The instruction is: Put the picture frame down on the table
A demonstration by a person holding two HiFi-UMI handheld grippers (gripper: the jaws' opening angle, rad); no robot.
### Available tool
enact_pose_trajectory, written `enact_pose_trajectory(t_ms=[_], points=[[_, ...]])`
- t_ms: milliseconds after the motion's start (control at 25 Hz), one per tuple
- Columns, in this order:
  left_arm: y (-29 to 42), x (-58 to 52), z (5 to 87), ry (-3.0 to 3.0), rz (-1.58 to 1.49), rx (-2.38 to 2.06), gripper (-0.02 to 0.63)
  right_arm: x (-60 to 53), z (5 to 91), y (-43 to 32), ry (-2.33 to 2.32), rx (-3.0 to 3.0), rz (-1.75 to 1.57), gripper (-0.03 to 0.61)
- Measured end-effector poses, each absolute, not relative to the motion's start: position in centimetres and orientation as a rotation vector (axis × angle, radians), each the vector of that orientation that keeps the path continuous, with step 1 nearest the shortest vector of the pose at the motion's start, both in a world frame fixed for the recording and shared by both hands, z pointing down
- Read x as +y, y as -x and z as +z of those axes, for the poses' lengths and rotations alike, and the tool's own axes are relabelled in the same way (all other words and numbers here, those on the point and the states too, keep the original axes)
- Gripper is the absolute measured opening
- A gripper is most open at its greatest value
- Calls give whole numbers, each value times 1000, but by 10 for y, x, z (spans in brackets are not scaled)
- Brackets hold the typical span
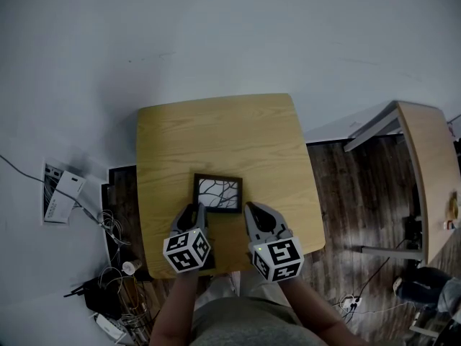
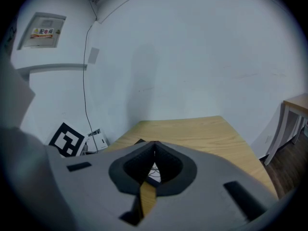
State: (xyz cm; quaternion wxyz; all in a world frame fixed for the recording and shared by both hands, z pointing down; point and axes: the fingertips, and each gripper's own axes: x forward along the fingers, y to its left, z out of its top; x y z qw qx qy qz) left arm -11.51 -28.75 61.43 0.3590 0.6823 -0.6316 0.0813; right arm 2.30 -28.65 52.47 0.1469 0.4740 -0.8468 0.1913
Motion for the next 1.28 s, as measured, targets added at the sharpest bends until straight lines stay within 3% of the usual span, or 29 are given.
enact_pose_trajectory(t_ms=[400,480,920,1280], points=[[120,-284,633,-1714,300,-1636,118,-288,525,-23,-1368,-2434,555,0],[123,-283,635,-1715,337,-1660,74,-287,525,-21,-1365,-2434,558,-2],[122,-277,617,-1751,283,-1663,73,-277,521,-24,-1380,-2431,540,-1],[126,-258,580,-1809,209,-1680,21,-253,511,-20,-1399,-2440,508,0]])
